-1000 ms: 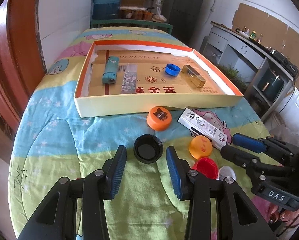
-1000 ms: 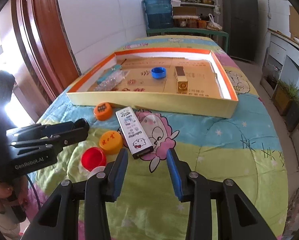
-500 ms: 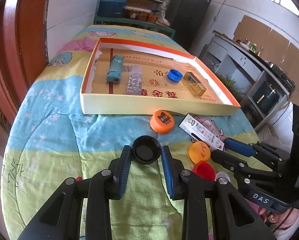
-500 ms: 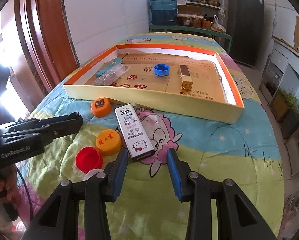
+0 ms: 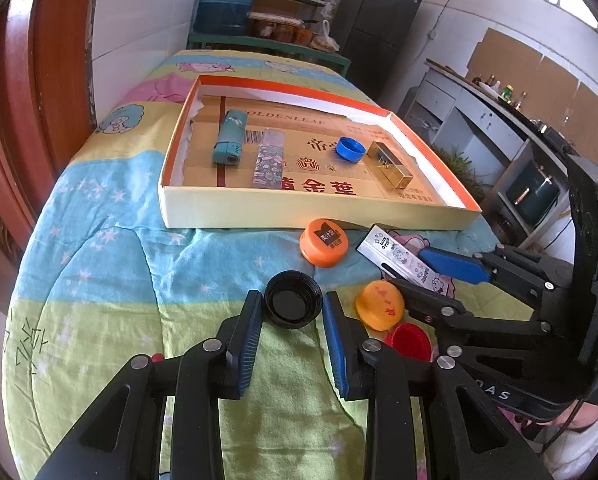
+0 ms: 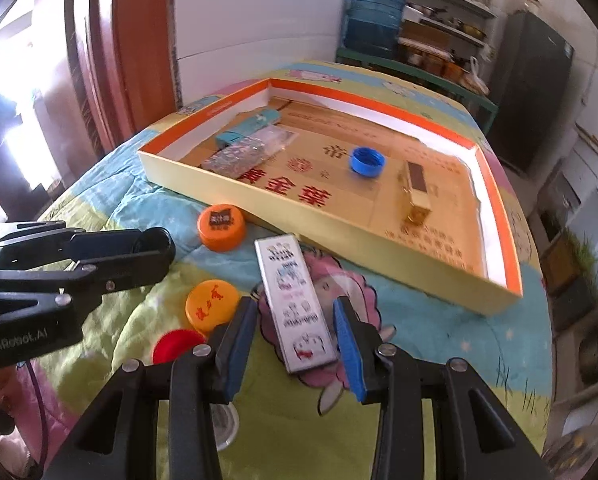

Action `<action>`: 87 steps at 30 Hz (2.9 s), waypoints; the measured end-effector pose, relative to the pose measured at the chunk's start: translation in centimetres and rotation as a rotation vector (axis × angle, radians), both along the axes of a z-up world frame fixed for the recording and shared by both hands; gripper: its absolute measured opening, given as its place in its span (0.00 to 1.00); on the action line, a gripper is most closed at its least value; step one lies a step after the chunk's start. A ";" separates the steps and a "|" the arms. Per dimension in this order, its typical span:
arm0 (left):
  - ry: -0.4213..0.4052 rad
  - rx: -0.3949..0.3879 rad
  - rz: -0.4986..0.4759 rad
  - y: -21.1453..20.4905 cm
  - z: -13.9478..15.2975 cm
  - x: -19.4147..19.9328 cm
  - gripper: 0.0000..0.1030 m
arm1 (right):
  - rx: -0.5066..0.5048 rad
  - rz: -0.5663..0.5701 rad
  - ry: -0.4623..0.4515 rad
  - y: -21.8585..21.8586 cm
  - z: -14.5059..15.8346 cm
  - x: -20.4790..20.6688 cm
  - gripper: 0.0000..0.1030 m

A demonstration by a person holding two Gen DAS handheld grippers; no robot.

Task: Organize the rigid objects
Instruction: 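Grasp the white Hello Kitty card box with the right gripper, then grasp the black bottle cap with the left gripper while the right lifts the card box, then carry the black cap and white card box over the GOLDENLEAF tray with both grippers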

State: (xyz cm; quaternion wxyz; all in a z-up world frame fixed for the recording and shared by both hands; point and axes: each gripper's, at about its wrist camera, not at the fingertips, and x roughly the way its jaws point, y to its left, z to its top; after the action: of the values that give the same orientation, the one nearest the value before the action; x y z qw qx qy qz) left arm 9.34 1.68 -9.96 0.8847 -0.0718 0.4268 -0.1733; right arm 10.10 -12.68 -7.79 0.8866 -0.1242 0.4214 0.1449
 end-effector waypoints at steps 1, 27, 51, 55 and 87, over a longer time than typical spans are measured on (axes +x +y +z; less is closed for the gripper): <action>0.000 0.000 0.000 0.0 0.0 0.0 0.30 | -0.008 0.011 -0.004 0.3 0.0 0.1 0.39; -0.090 -0.038 -0.019 -0.4 3.9 -0.6 0.30 | 0.120 -0.067 -0.070 -2.1 2.6 -2.5 0.25; -0.200 0.002 -0.072 -4.7 8.9 8.6 0.30 | 0.136 -0.251 -0.191 -7.7 7.7 2.5 0.26; -0.198 0.011 -0.065 -5.5 8.9 10.2 0.30 | 0.131 -0.263 -0.200 -7.9 8.1 4.0 0.26; -0.062 0.067 -0.039 -7.4 2.8 15.6 0.30 | 0.143 -0.368 -0.134 -9.6 3.5 12.0 0.26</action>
State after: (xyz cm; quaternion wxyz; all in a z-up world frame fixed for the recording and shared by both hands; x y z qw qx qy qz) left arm 24.93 -5.75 -7.18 0.8959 -0.0283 0.4059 -0.1780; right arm 22.06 -22.26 -4.32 0.9307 0.0087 0.3656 0.0016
